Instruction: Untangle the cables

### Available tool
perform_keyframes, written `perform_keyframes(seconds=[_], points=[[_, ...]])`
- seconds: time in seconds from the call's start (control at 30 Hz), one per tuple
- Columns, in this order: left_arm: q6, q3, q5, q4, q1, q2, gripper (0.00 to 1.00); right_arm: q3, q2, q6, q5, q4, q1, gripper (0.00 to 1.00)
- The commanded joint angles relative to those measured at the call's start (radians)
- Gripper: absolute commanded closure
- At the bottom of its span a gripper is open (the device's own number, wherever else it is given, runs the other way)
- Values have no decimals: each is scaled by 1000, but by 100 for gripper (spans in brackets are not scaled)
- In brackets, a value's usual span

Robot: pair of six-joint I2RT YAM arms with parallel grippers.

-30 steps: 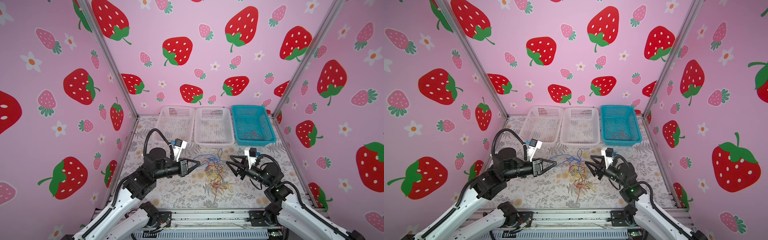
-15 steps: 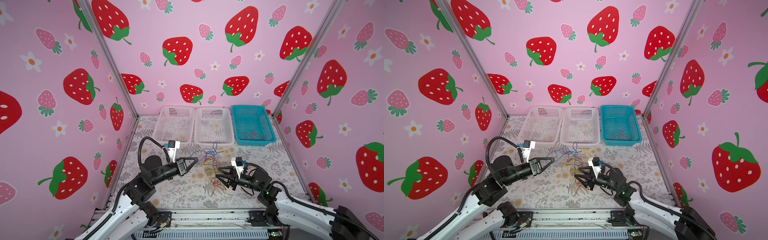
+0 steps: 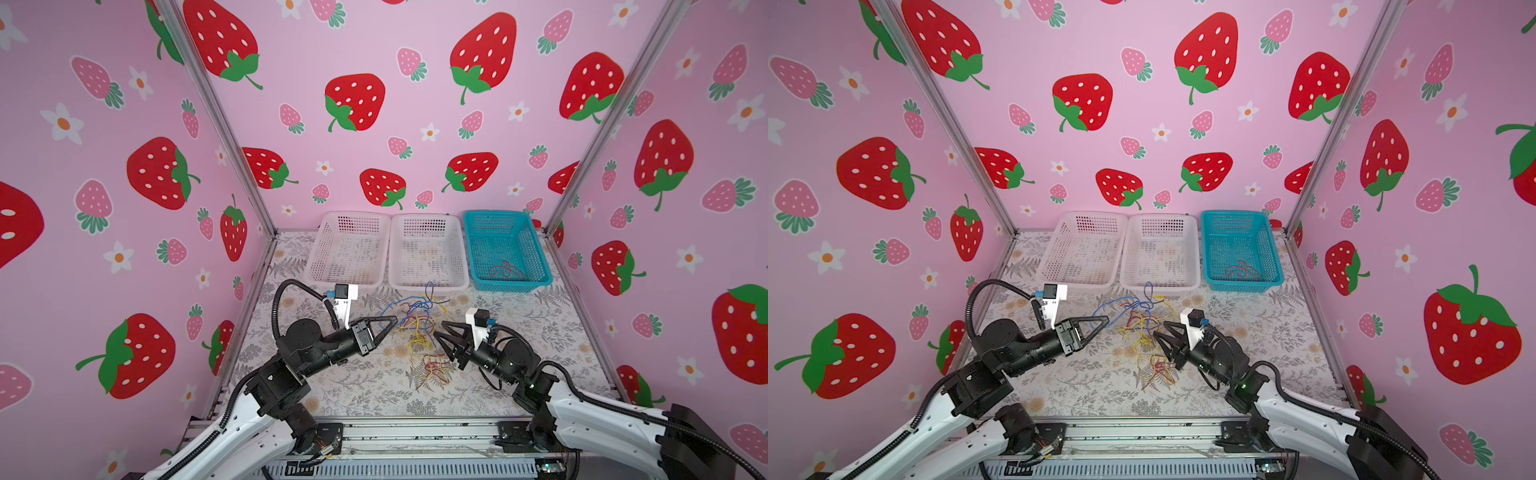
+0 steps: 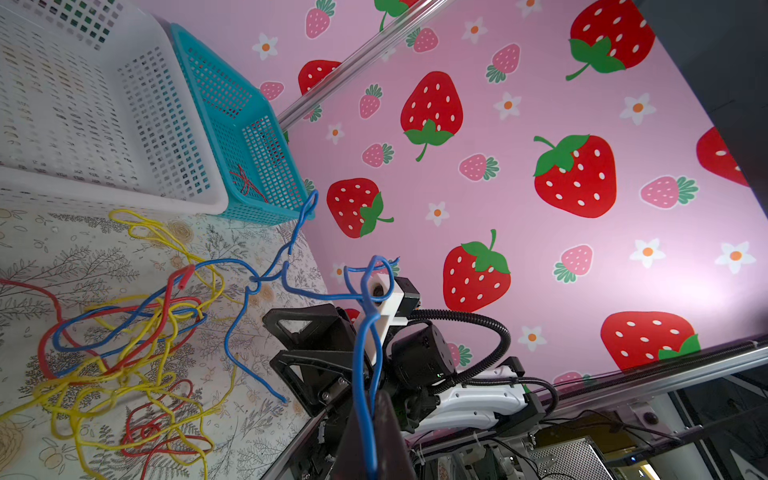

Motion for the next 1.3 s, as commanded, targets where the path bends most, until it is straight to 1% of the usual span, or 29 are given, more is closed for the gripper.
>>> perform_keyframes(seconds=[0.0,0.17,0.27,0.37,0.47,0.6,0.67,0.77,0.93,1.03,1.07,1.1,1.2,1.27], points=[[-11,7,-21,73,-14,-15,100,2,63,-69,22,68,3,49],[8,12,-42,36,-43,-20,100,27,84,-32,-59,141,4,49],[7,-4,-54,46,-59,-19,100,46,105,-28,-59,171,4,49],[16,-6,-71,42,-68,-21,100,88,158,-14,-104,183,6,49],[23,-2,-77,36,-72,-22,100,88,176,12,-128,223,7,49],[27,-5,-79,33,-74,-15,100,90,179,20,-104,232,8,50],[23,-11,-82,40,-74,-16,100,101,202,11,-105,229,8,53],[28,-6,-84,40,-76,-21,100,104,248,9,-104,231,9,56],[26,-14,-85,37,-76,-33,100,103,315,44,-123,289,9,62],[12,-35,-88,52,-79,-38,100,115,324,48,-121,293,11,62],[9,-40,-88,54,-80,-40,100,122,327,45,-122,290,12,64],[11,-39,-89,49,-79,-41,100,128,327,42,-122,284,12,68],[27,-26,-99,-2,-79,-51,100,131,297,29,-98,243,14,83],[49,-12,-110,-56,-80,-63,100,122,259,16,-76,218,14,90]])
